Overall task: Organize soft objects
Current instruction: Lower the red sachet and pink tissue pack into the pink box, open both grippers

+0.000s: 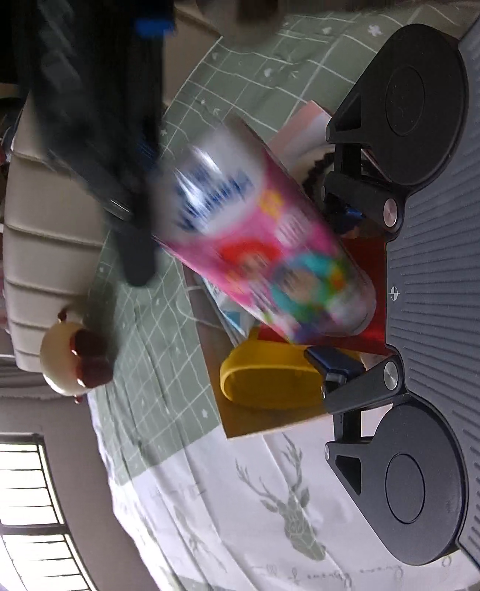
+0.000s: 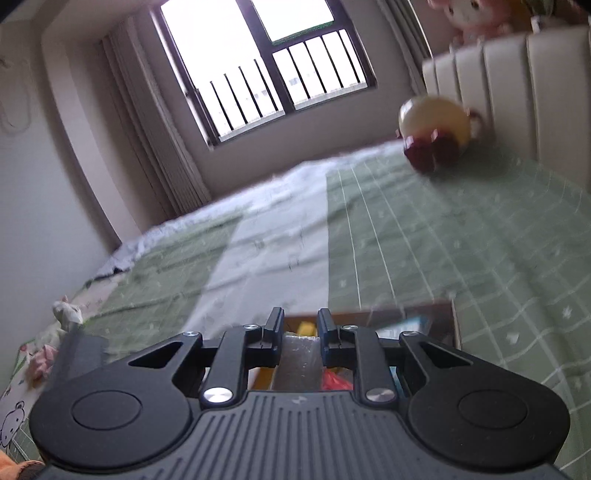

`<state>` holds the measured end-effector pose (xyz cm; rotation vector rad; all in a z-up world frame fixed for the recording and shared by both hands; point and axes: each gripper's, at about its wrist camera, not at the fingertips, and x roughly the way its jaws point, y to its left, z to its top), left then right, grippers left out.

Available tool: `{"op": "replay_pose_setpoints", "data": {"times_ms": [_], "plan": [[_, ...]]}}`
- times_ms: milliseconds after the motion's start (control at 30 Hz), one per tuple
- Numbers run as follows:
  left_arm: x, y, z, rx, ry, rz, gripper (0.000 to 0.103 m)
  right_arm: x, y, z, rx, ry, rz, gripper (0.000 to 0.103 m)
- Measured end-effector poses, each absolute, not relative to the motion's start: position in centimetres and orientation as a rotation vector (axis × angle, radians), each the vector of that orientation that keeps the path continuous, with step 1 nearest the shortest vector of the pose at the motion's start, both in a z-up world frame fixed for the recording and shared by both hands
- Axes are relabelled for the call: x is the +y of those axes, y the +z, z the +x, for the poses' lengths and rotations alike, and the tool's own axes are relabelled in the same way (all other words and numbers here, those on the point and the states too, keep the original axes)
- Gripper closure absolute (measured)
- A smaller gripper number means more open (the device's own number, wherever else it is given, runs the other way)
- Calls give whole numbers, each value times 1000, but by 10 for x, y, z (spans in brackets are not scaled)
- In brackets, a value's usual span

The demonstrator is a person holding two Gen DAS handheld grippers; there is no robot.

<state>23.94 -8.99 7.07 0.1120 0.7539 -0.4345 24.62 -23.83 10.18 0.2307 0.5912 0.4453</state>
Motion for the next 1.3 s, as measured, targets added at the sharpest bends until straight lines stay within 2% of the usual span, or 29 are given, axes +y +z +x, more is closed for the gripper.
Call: {"op": "replay_pose_setpoints", "data": {"times_ms": [133,200,333,700,767,833,867,967,1300], "plan": [[-85,72,235,753,-406,141,32,-237,82,262,629,358,191,84],[-82,76,232,745,-410,122,32,-239,74,271,658,316,173,91],[-81,86,222,713,-413,109,34,-245,59,277,667,274,137,93],[-64,116,199,607,-345,4,36,-257,86,236,563,374,110,91],[-63,114,204,635,-374,-35,41,-257,79,231,570,370,92,91],[-74,103,210,709,-402,-9,61,-255,66,233,596,342,57,91],[-81,95,213,745,-396,24,65,-254,57,237,624,324,50,91],[-99,83,212,737,-362,132,67,-259,43,241,634,313,80,90],[-100,73,221,719,-349,112,67,-268,39,239,638,308,134,90]]}}
